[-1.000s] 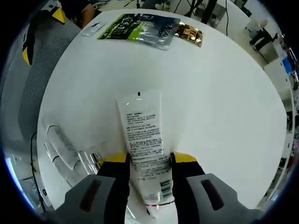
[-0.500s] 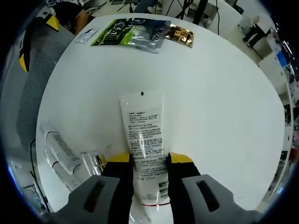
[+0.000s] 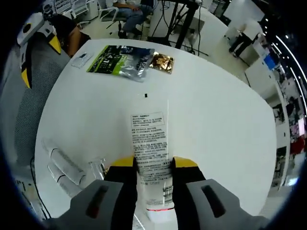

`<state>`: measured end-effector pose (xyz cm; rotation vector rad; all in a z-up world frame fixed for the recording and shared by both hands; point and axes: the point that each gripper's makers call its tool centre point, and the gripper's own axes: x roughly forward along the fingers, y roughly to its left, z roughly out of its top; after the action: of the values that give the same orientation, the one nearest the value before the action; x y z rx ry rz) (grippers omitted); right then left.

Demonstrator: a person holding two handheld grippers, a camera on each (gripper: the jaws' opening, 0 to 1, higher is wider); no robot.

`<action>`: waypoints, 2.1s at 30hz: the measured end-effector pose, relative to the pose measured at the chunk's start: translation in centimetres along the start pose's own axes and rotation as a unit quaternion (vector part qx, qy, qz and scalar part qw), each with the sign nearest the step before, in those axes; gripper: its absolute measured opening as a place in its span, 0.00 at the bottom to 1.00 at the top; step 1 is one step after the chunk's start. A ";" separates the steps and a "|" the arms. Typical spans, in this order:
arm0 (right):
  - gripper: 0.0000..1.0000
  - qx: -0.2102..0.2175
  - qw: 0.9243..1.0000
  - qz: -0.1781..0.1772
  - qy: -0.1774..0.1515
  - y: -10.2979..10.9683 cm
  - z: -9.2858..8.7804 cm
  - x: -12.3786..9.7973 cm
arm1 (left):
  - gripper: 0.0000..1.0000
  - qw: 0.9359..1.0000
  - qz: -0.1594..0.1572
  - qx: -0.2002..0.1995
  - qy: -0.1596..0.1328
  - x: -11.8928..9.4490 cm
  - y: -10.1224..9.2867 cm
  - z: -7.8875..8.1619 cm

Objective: Arrange the skincare products in the storage area until every visible bottle or jar stands upright without overlapping.

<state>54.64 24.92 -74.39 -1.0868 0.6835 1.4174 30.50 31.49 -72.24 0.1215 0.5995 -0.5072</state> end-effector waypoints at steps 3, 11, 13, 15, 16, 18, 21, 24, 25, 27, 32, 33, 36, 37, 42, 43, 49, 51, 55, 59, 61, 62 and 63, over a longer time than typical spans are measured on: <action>0.24 0.017 0.999 -0.017 -0.026 0.2 0.8 -1.6 | 0.60 1.000 0.000 -0.001 -0.002 0.0 0.0 0.1; 0.24 0.070 0.991 -0.067 -0.091 1.9 2.2 -5.8 | 0.60 1.000 -0.002 -0.003 -0.011 -0.1 0.0 0.4; 0.24 0.086 0.987 -0.077 -0.109 2.5 2.5 -6.8 | 0.60 1.000 -0.004 0.000 -0.010 -0.1 -0.1 0.4; 0.25 0.100 0.983 -0.089 -0.124 3.1 2.7 -8.0 | 0.61 1.000 -0.005 -0.001 -0.010 -0.1 -0.2 0.4; 0.25 0.109 0.980 -0.098 -0.137 3.3 2.9 -8.7 | 0.61 1.000 -0.007 -0.001 -0.010 -0.1 -0.2 0.4; 0.25 0.131 0.973 -0.106 -0.160 3.9 3.3 -10.0 | 0.62 1.000 -0.012 -0.005 -0.011 -0.1 -0.4 0.4; 0.25 0.154 0.963 -0.115 -0.190 4.9 3.8 -11.7 | 0.62 1.000 -0.015 -0.003 -0.013 -0.1 -0.6 0.5; 0.25 0.190 0.948 -0.122 -0.223 6.1 4.3 -13.2 | 0.64 1.000 -0.010 -0.004 -0.019 -0.2 -0.4 0.7; 0.25 0.201 0.943 -0.122 -0.234 6.6 4.6 -13.5 | 0.64 1.000 -0.012 -0.007 -0.022 -0.2 -0.4 0.8; 0.25 0.211 0.936 -0.119 -0.255 7.7 5.3 -14.2 | 0.66 1.000 -0.016 -0.005 -0.023 -0.2 -0.7 0.9; 0.25 0.260 0.910 -0.119 -0.301 10.7 6.4 -15.0 | 0.68 0.999 -0.032 -0.005 -0.041 -0.6 -1.5 2.1; 0.25 0.274 0.901 -0.117 -0.316 11.4 6.7 -15.2 | 0.68 0.998 -0.035 -0.015 -0.041 -0.5 -1.5 2.1; 0.26 0.295 0.885 -0.116 -0.341 13.2 7.4 -16.0 | 0.69 0.998 -0.038 -0.027 -0.051 -0.7 -1.4 2.6; 0.26 0.299 0.883 -0.116 -0.344 13.5 7.5 -16.2 | 0.68 0.997 -0.040 -0.034 -0.060 -0.8 -1.3 3.0; 0.26 0.327 0.860 -0.120 -0.374 15.0 7.9 -18.0 | 0.70 0.991 -0.055 -0.079 -0.089 -1.5 -1.2 4.4; 0.26 0.331 0.857 -0.120 -0.377 15.1 7.9 -18.1 | 0.70 0.990 -0.061 -0.087 -0.092 -1.7 -1.3 4.7; 0.26 0.360 0.833 -0.110 -0.406 17.0 8.5 -19.9 | 0.70 0.980 -0.095 -0.117 -0.133 -3.1 -1.9 6.9; 0.27 0.368 0.830 -0.106 -0.405 17.5 8.5 -20.1 | 0.70 0.973 -0.114 -0.139 -0.143 -3.6 -2.2 7.6; 0.27 0.375 0.833 -0.103 -0.393 18.7 8.3 -20.5 | 0.70 0.958 -0.145 -0.181 -0.171 -4.8 -2.7 9.3; 0.27 0.384 0.829 -0.097 -0.395 19.4 8.2 -20.5 | 0.71 0.929 -0.177 -0.245 -0.212 -5.7 -3.5 11.4; 0.27 0.389 0.826 -0.090 -0.398 19.6 8.5 -20.5 | 0.74 0.925 -0.186 -0.249 -0.221 -5.9 -3.9 11.9; 0.27 0.389 0.825 -0.089 -0.400 19.7 8.7 -20.5 | 0.74 0.923 -0.188 -0.251 -0.223 -6.0 -4.0 12.1; 0.27 0.390 0.825 -0.085 -0.401 19.9 8.9 -20.5 | 0.74 0.918 -0.196 -0.259 -0.229 -6.2 -4.3 12.5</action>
<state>31.34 20.84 -56.06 0.1271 0.4376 1.1111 30.40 27.22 -58.33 -0.6215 0.2756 -0.7191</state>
